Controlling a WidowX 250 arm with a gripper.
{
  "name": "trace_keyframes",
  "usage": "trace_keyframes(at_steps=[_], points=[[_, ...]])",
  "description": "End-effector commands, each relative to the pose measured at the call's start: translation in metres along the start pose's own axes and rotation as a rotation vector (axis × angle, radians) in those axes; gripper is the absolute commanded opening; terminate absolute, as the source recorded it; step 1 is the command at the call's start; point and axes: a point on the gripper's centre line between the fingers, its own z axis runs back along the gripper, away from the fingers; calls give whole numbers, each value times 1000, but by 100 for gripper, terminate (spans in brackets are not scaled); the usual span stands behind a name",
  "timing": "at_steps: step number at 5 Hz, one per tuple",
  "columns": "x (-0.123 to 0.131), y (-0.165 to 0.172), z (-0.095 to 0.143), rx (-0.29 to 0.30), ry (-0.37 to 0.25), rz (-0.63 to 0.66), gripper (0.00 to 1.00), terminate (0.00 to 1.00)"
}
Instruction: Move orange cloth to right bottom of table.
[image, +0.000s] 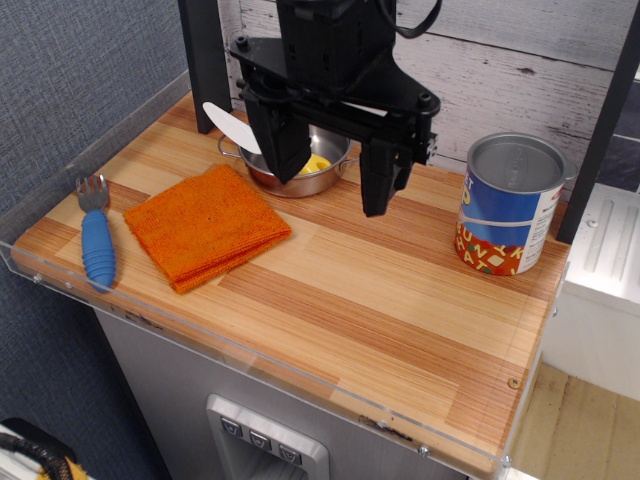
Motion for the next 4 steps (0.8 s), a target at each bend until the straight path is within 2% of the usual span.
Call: trace_keyframes(at_steps=[1, 2, 3, 4], points=[[0, 0, 0, 0, 0, 0, 100, 0], [-3, 18, -3, 10, 18, -59, 100, 0], [-7, 47, -8, 63, 26, -107, 100, 0], [-5, 84, -21, 95, 56, -231, 100, 0]])
